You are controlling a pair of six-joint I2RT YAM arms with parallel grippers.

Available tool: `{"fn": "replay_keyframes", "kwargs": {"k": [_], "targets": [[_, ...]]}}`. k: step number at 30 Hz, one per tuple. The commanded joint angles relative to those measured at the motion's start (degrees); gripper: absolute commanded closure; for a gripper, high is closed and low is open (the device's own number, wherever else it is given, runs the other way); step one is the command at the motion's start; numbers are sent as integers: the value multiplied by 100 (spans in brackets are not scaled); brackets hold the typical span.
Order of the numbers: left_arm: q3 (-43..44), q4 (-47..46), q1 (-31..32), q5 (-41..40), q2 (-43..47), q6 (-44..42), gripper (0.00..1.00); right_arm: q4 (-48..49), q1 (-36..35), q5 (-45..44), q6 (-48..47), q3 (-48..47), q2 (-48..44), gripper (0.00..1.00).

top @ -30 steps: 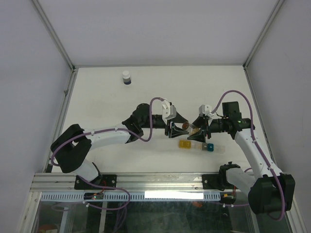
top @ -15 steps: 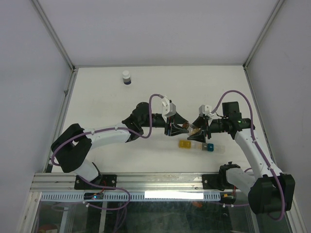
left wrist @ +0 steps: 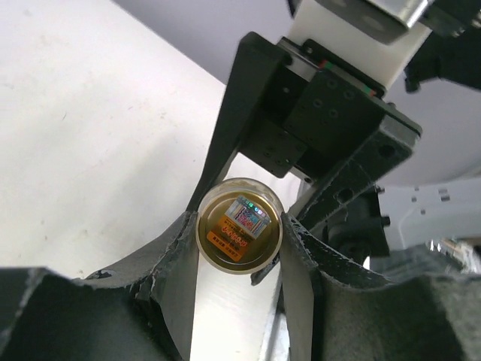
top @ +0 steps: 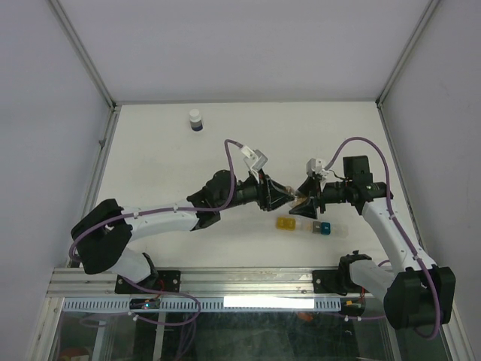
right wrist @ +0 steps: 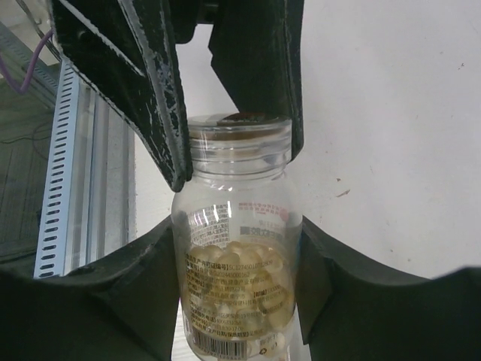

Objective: Sort the pills into containers

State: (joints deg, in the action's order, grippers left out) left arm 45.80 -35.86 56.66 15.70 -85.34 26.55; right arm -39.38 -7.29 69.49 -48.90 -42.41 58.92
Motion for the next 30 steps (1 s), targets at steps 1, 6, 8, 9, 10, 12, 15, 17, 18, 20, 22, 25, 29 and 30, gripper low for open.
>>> {"fn": "replay_keyframes", "kwargs": {"k": [1, 6, 8, 9, 10, 12, 15, 17, 18, 20, 22, 25, 29, 30], "targets": [[281, 691, 308, -1358, 307, 1069, 100, 428, 35, -54, 300, -100, 6, 100], [491, 993, 362, -1424, 304, 1218, 100, 459, 35, -58, 348, -100, 7, 100], [541, 1027, 362, -1332, 306, 1214, 81, 459, 30, -63, 355, -100, -6, 100], [558, 1028, 363, -1274, 306, 1207, 72, 457, 31, -65, 356, -100, -15, 100], [562, 1030, 363, -1222, 307, 1183, 64, 457, 33, -65, 355, -100, -20, 100], [570, 1028, 363, -1136, 306, 1150, 50, 457, 34, -63, 358, -101, -28, 100], [519, 1028, 363, -1053, 307, 1079, 35, 457, 35, -47, 362, -100, -40, 100], [463, 1019, 355, -1024, 483, 1032, 26, 449, 30, -50, 362, -108, -51, 100], [424, 1019, 354, -1024, 548, 998, 21, 449, 33, -43, 364, -101, -55, 100], [292, 1012, 345, -1025, 669, 919, 14, 453, 29, -41, 364, -96, -56, 100], [157, 1019, 337, -1051, 827, 810, 8, 448, 27, -32, 360, -100, -48, 100], [-115, 991, 315, -960, 1122, 543, 2, 454, 33, -32, 364, -100, -47, 100], [-552, 668, 180, -478, 1648, -180, 1, 398, 50, 30, 281, -91, -47, 100], [-666, 519, 119, -363, 1767, -407, 1, 380, 51, 70, 245, -92, -47, 100]]}}
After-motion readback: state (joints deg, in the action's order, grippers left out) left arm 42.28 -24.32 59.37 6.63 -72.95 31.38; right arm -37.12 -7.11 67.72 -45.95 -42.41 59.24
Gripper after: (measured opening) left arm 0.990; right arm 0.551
